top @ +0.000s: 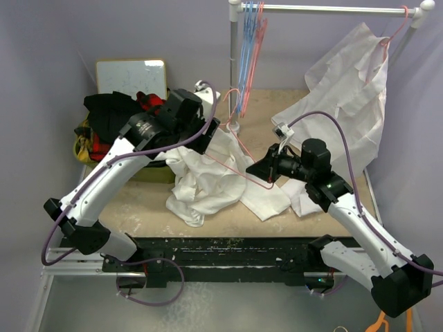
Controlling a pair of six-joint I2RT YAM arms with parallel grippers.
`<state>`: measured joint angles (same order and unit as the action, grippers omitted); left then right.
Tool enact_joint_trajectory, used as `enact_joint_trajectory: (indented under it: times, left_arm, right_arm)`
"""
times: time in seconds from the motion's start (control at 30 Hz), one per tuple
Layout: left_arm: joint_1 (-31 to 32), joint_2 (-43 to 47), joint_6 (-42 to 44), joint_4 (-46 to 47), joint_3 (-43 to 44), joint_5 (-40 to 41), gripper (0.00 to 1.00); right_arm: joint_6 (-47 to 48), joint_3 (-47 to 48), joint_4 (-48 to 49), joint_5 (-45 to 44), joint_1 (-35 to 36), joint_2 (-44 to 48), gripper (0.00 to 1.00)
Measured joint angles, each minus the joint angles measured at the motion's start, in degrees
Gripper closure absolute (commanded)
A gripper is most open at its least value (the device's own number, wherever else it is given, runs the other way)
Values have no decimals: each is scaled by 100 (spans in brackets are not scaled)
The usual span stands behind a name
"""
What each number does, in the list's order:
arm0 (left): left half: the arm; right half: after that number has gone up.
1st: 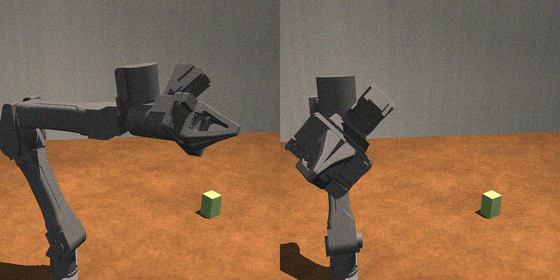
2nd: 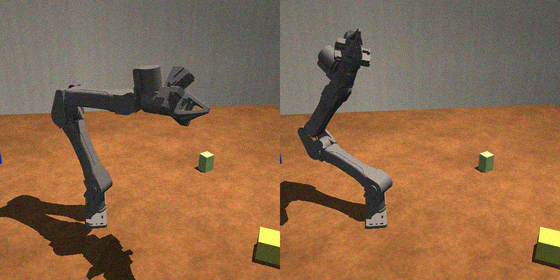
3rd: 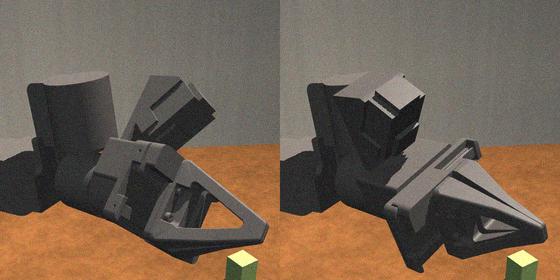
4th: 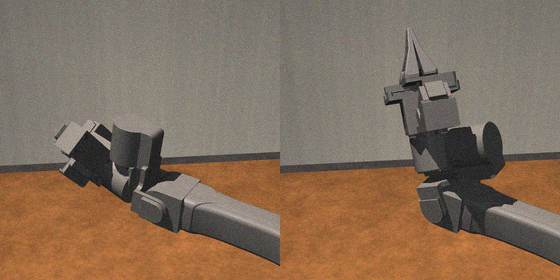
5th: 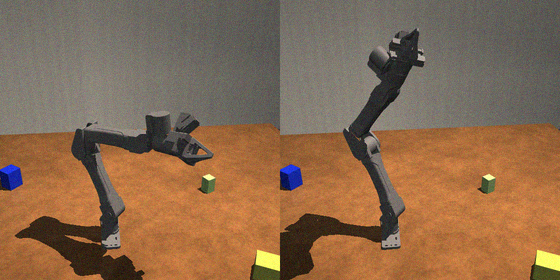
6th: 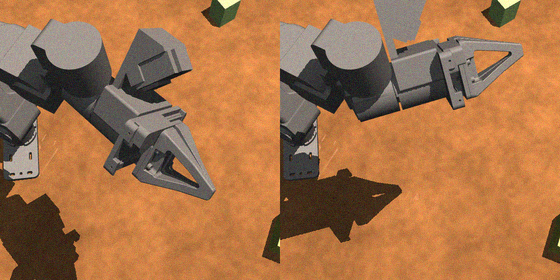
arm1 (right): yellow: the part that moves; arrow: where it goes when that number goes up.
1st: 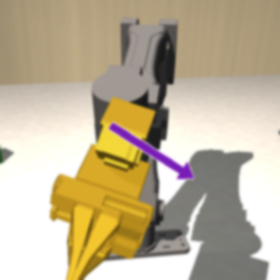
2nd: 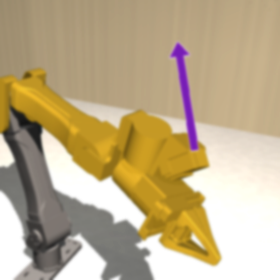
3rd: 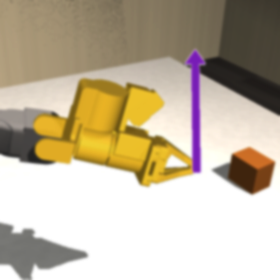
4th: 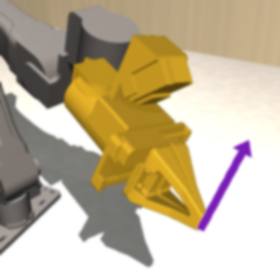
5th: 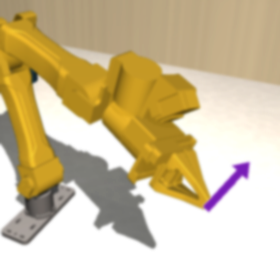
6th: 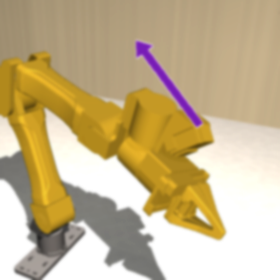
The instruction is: Place the shirt on the hanger
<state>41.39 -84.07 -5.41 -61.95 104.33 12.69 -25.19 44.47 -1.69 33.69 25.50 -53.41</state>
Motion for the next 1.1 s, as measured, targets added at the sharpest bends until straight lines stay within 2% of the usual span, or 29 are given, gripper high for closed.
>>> enact_joint_trajectory:
  times: [0.13,0.3,0.4,0.43,0.47,0.5,0.53,0.57,0.83,1.1]
  left_arm:
    - [280,-133,-247,413,-258,378,28]
    - [299,-61,-345,1067,-946,835,32]
    - [317,-46,-350,1316,-1300,1071,40]
    - [332,-44,-345,1419,-1436,1174,46]
    - [341,-44,-339,1504,-1550,1259,58]
    - [348,-44,-315,1591,-1663,1351,73]
    - [365,-44,-282,1685,-1773,1447,94]
    - [367,-44,-240,1790,-1878,1532,100]
    - [380,79,643,2358,-1971,1641,100]
    - [380,306,1462,2750,-946,1768,100]
  right_arm:
    - [-42,0,111,-20,0,-87,100]
    - [-79,0,160,-44,0,-103,100]
    - [-85,0,160,-79,2,-103,100]
    - [-85,0,160,-85,2,-103,100]
    - [-85,0,160,-98,4,-103,100]
    - [-87,0,160,-101,7,-103,100]
    - [-87,0,160,-101,7,-103,100]
    - [-92,0,160,-101,7,-103,100]
    - [-129,-2,173,7,7,-26,100]
    - [-140,-4,275,227,4,448,100]
